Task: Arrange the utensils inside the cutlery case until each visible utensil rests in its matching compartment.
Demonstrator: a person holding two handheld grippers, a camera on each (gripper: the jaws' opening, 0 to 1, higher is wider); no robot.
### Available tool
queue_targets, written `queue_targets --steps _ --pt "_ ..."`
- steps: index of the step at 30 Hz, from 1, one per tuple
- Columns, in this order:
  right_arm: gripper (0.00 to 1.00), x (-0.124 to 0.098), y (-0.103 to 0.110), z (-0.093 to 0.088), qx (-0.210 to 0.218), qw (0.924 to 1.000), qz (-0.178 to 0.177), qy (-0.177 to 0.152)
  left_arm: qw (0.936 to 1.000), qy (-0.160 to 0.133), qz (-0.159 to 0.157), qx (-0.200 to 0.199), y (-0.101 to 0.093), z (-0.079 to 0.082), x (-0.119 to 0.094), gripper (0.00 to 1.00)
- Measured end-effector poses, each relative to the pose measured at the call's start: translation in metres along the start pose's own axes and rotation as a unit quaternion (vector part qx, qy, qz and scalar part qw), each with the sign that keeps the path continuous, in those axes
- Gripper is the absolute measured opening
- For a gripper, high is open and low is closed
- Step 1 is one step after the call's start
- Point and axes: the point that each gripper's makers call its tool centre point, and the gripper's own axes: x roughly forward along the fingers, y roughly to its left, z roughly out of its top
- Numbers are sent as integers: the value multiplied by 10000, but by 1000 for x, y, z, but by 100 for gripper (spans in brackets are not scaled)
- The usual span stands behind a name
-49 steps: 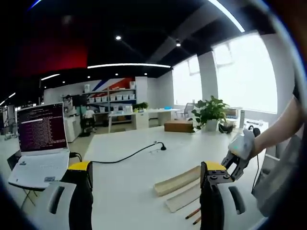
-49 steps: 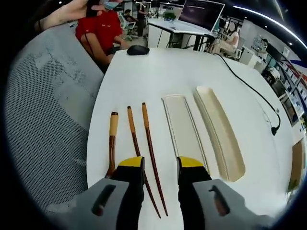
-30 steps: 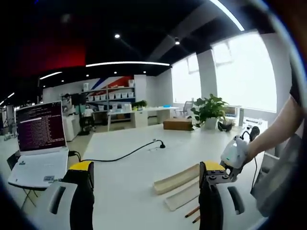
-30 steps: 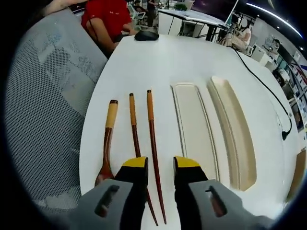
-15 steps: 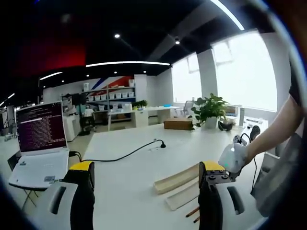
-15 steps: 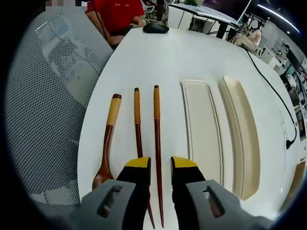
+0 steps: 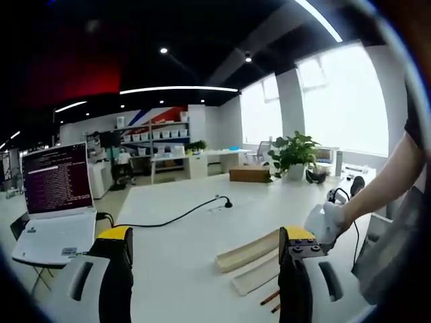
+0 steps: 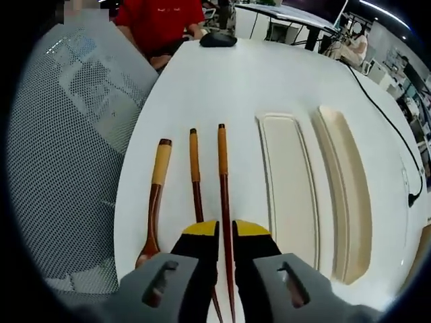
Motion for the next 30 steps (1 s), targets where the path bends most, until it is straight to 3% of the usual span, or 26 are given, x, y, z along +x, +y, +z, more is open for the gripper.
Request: queue_targets --steps 16,30 --pt "1 2 -2 0 182 9991 27 388 10000 -8 -9 40 0 0 -1 92" --pt "0 1 -2 1 100 9988 92 467 10000 -15 1 23 1 1 -1 92"
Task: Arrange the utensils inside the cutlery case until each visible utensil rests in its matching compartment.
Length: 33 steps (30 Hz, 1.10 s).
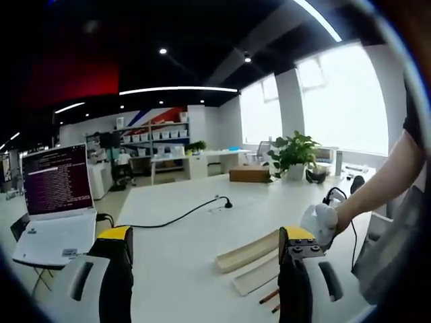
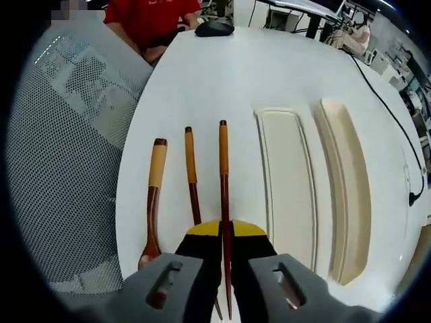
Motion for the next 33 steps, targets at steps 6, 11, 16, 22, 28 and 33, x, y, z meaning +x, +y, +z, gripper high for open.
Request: queue_targets --steps 6,11,16,22,28,33 --pt "0 -5 -3 2 2 10000 5 35 10000 -14 6 -15 0 1 0 92" --pt "0 -9 -6 2 -63 9999 -10 79 10000 -2 -10 0 -1 0 0 92" --pt "0 -16 -8 4 -18 10000 -25 -21 10000 0 -10 0 -1 0 0 92" --pt "0 -24 -12 9 -15 9998 -114 -165 10000 13 -35 24 -3 0 1 92" --pt "0 -33 -20 12 25 9995 -214 -230 10000 15 -46 27 -3 -1 1 92" --pt "0 -39 -30 16 57 9991 -307 -277 10000 5 -29 17 -2 0 1 92"
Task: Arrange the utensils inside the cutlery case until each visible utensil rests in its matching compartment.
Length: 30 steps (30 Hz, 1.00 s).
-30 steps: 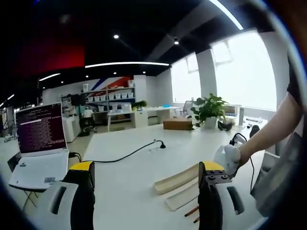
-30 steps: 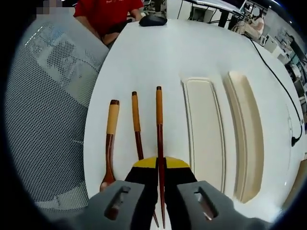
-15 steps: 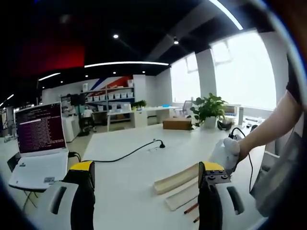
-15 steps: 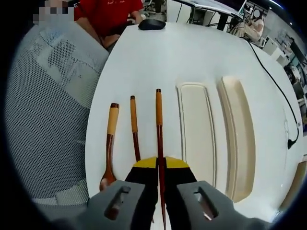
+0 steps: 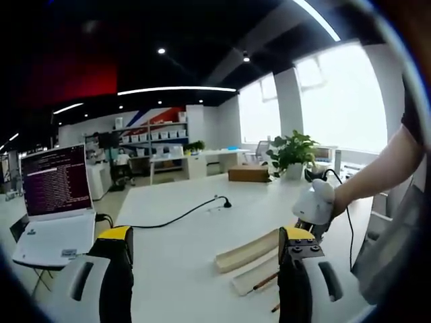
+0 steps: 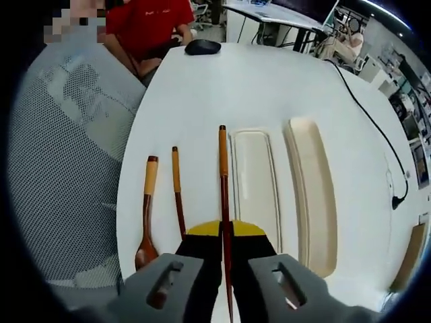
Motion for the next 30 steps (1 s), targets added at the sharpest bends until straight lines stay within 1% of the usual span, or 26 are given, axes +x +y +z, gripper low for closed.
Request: queue_targets --steps 18,30 --pt "0 -9 -29 7 -134 9997 -191 13 10000 29 0 -29 1 -1 0 92" --pt "0 -11 -44 12 -210 9993 -305 -10 10000 35 29 -43 3 -2 -1 92"
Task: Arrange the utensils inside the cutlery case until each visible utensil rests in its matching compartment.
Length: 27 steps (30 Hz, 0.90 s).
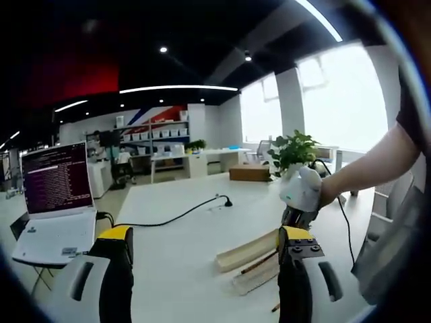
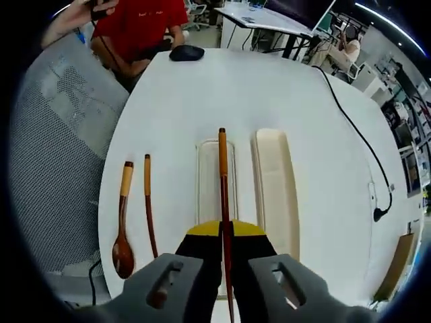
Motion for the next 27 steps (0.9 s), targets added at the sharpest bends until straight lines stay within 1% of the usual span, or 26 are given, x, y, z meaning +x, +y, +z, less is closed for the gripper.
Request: queue_targets --steps 9,13,17,22,27 --pt "0 0 -9 3 5 10000 -58 -26 10000 27 9 7 0 -1 0 92" --pt "0 3 -11 1 -36 10000 -41 25 10000 43 12 3 1 -2 0 92" --pt "0 0 -13 5 -31 10000 -52 -63 10000 67 7 -10 1 -4 1 92" --pt "0 -6 -21 10 35 9996 -131 -228 9999 96 -22 20 -1 -5 2 92" --pt "0 -6 -30 8 66 9995 -214 -211 9999 99 12 16 0 -5 2 92"
